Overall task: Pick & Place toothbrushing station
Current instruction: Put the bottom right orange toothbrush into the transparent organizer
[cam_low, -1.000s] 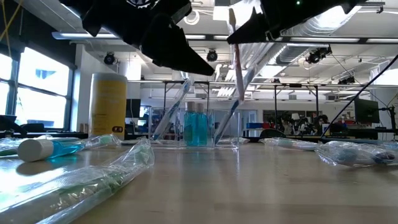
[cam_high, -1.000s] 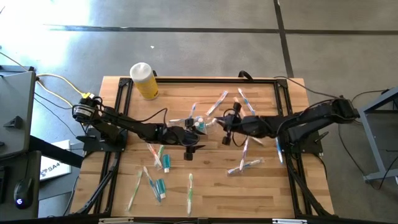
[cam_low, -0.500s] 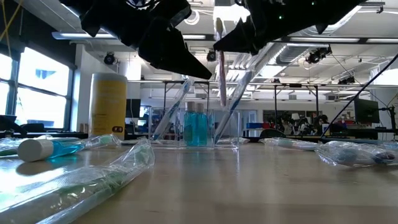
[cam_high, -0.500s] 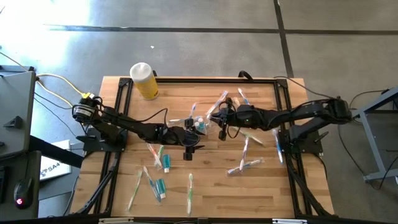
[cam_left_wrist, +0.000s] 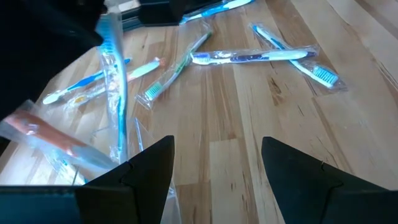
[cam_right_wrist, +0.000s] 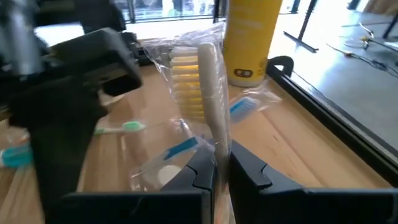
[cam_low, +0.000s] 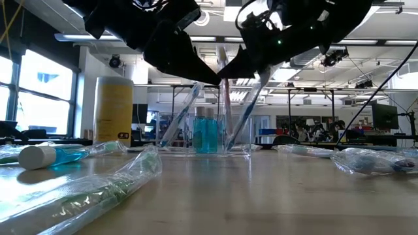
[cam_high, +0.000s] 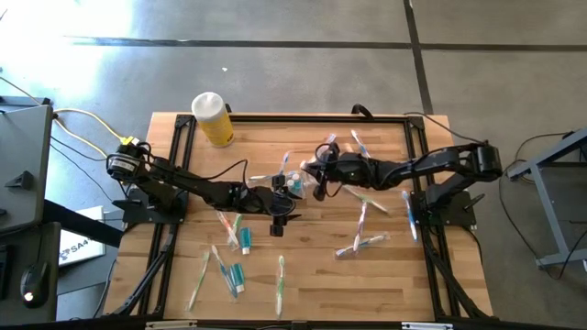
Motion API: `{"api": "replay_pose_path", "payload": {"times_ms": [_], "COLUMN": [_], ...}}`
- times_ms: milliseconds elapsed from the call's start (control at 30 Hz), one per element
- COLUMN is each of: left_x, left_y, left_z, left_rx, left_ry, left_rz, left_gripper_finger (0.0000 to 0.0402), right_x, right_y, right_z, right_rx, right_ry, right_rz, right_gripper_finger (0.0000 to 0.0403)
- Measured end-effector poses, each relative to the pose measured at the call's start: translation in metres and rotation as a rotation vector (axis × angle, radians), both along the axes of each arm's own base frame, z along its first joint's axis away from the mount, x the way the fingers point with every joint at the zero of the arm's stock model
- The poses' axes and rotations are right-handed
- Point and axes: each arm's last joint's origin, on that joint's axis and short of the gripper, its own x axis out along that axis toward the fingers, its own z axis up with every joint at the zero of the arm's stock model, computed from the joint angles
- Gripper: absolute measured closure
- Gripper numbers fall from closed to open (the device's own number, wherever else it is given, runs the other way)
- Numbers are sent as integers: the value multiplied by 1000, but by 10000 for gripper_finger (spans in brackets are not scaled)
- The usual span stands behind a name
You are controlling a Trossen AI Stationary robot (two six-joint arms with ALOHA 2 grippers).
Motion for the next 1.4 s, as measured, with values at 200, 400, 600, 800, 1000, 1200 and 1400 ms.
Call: {"api": "replay_pose_path", "payload": {"times_ms": [200,400,600,800,1000,1200,1400], "left_x": [0,0,-1,-1,-1,-1,-1], "left_y": [0,0,0,0,0,0,0], "left_z": [0,0,-1,-1,-1,-1,-1], "left_rx": [0,-1,-16,-16,-16,-16,-17], "left_ry": [0,0,11,14,15,14,14], "left_rz": [0,0,8,8,8,9,9], "left_gripper_finger": [165,165,165,165,165,165,165], "right_x": [0,6,13,13,12,10,7], "right_y": [-3,-6,-13,-14,-14,-14,-10], "right_z": [3,-6,-27,-28,-32,-31,-23], "right_rx": [19,37,75,93,119,105,97], "right_ry": [-40,-64,-24,-28,3,19,20], "right_rz": [-71,-79,-102,-113,-124,-114,-103], "right_gripper_finger": [389,389,389,383,355,310,232]}}
